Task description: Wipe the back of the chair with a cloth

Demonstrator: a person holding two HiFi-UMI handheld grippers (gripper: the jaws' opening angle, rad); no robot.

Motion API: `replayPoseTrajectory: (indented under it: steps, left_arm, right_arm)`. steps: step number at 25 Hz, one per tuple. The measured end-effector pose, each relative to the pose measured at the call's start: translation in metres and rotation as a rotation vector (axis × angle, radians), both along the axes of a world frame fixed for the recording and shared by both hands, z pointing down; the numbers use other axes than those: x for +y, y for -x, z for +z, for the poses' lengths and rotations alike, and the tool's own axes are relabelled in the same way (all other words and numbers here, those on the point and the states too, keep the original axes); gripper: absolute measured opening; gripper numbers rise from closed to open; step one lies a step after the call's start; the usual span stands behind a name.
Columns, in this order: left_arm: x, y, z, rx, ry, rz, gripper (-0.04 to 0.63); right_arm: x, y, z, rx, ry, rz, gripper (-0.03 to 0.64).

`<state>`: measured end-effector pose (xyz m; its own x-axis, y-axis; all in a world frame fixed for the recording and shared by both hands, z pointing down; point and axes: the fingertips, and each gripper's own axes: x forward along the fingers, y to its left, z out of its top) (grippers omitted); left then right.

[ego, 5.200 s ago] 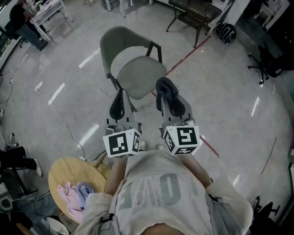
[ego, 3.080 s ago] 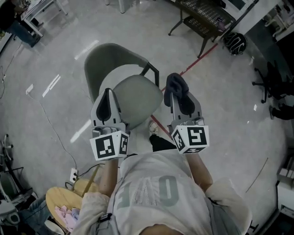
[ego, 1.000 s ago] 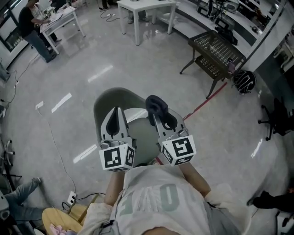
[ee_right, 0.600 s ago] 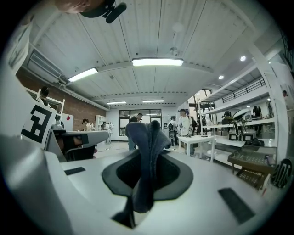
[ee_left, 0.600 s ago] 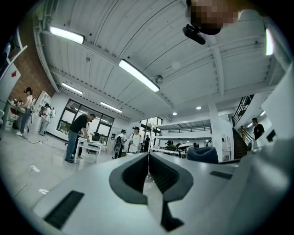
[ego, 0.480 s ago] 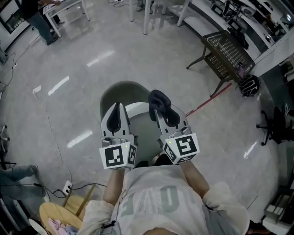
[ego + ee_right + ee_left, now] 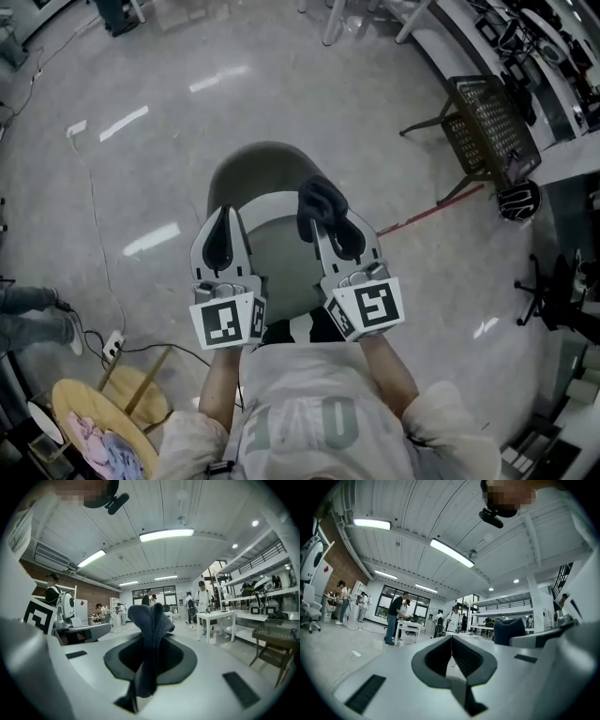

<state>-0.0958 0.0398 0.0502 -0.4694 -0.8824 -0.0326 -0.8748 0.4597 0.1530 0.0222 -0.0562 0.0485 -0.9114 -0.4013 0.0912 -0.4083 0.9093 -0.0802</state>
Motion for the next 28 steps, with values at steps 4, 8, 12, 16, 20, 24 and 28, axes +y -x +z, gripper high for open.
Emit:
replayPoseTrajectory:
  steps: [4, 8, 12, 16, 20, 24, 28]
  left_arm:
    - [0.007, 0.020, 0.020, -0.035, 0.036, -0.049, 0.015]
    - [0.003, 0.052, 0.057, -0.062, 0.028, -0.102, 0.015]
    - [0.003, 0.069, 0.114, -0.050, 0.044, -0.158, 0.015]
    - [0.002, 0.076, 0.165, -0.031, 0.052, -0.173, 0.015]
    - [0.006, 0.083, 0.199, -0.022, 0.063, -0.205, 0.015]
    - [0.017, 0.094, 0.223, 0.012, 0.080, -0.262, 0.015]
    - [0.027, 0.101, 0.238, 0.028, 0.108, -0.290, 0.015]
  right_arm:
    - [-0.007, 0.035, 0.027, 0.004, 0.033, -0.047, 0.060]
    - [-0.013, 0.094, 0.070, -0.044, 0.094, -0.165, 0.060]
    - [-0.009, 0.143, 0.124, -0.048, 0.098, -0.273, 0.060]
    - [0.002, 0.173, 0.173, -0.028, 0.076, -0.305, 0.060]
    - [0.016, 0.199, 0.200, -0.034, 0.079, -0.354, 0.060]
    - [0.025, 0.221, 0.216, -0.041, 0.099, -0.393, 0.060]
    - [0.032, 0.235, 0.225, -0.043, 0.114, -0.422, 0.059]
